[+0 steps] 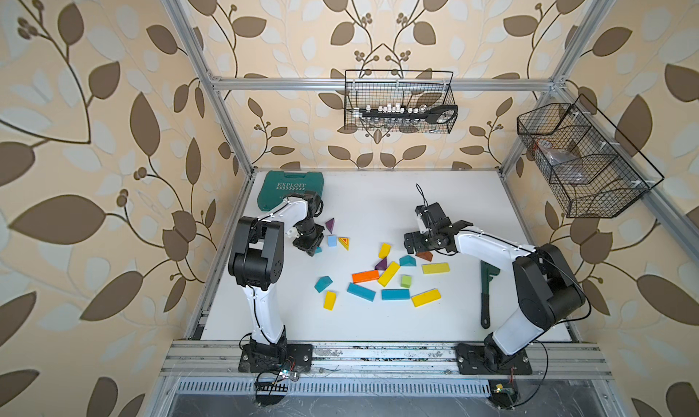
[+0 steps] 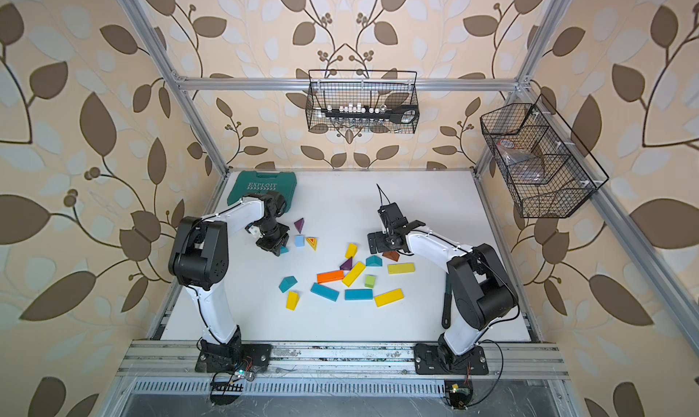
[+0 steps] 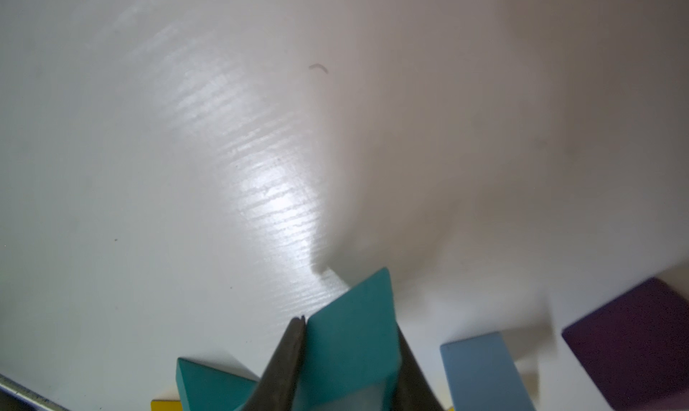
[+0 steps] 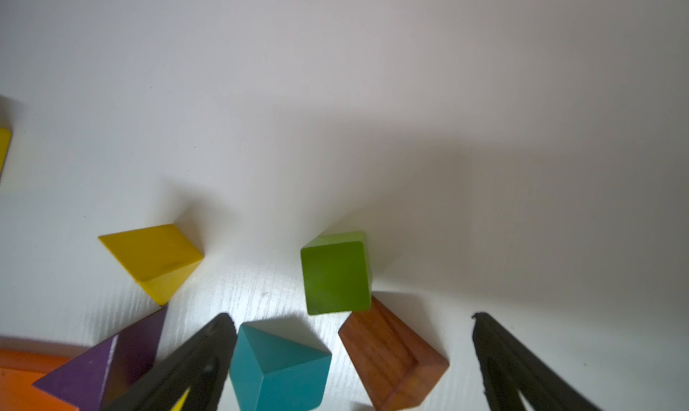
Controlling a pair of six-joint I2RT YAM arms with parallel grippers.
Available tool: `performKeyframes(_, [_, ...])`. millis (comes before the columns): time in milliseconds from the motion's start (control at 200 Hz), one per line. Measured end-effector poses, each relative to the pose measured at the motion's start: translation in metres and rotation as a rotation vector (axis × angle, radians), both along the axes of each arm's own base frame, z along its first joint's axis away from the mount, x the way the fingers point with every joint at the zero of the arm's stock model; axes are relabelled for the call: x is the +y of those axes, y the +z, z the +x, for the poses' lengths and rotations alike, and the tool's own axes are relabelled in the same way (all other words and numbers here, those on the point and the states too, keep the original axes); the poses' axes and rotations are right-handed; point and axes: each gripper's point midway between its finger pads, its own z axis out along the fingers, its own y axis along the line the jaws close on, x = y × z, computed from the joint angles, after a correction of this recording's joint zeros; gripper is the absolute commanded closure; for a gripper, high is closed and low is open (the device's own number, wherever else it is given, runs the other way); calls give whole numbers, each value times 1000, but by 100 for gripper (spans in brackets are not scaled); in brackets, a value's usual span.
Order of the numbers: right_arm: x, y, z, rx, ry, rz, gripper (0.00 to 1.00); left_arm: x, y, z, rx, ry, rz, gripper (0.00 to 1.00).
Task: Assemble a small pinwheel with building blocks
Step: Assemble the building block at the center of the board.
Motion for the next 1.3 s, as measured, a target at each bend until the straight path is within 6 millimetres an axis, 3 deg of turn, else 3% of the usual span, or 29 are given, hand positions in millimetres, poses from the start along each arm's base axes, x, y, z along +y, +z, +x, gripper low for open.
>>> performKeyframes(365, [4,5,1,-11,8,33,0,0,-5,21,6,38,18,80])
performKeyframes(1015, [5,3,-1,-4,14,48,0,-8,-7,34,-2,23,17,76])
performKeyframes(1200, [6,3,-1,-3,15,51,0,-9,-9,33,4,23,15,70])
performKeyframes(1300, [6,3,-1,-3,16,52,0,-9,-12,33,10,21,16,57])
